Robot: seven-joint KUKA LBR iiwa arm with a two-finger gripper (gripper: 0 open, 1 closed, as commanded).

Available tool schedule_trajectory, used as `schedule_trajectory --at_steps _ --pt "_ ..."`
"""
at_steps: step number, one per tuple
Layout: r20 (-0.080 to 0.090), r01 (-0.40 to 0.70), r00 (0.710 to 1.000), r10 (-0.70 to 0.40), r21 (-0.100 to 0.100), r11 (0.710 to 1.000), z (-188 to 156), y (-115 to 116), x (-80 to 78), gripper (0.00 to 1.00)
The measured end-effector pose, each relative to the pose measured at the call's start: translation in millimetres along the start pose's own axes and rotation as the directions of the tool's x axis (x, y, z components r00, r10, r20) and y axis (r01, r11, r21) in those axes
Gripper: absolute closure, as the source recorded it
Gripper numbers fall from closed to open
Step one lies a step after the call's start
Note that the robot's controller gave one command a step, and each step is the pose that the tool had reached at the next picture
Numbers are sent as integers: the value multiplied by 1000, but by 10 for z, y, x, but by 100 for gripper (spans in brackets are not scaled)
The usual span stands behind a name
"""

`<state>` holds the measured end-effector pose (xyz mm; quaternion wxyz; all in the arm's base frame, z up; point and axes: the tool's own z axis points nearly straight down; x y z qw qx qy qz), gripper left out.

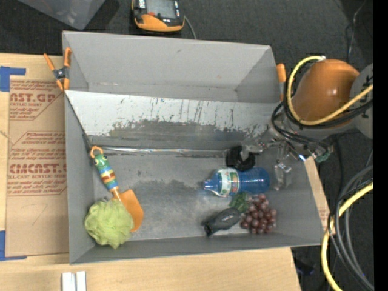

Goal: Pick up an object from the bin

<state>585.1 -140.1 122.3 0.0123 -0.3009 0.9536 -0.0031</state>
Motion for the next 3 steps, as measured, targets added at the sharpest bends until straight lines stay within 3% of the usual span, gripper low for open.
schedule_trajectory --at_steps 1,2,3 --pt "13 298 955 -298 -8 955 302 174 322 0" --pt "5 339 941 -339 1 941 408 354 71 100" --pt "5 339 941 -339 1 941 408 354 71 100"
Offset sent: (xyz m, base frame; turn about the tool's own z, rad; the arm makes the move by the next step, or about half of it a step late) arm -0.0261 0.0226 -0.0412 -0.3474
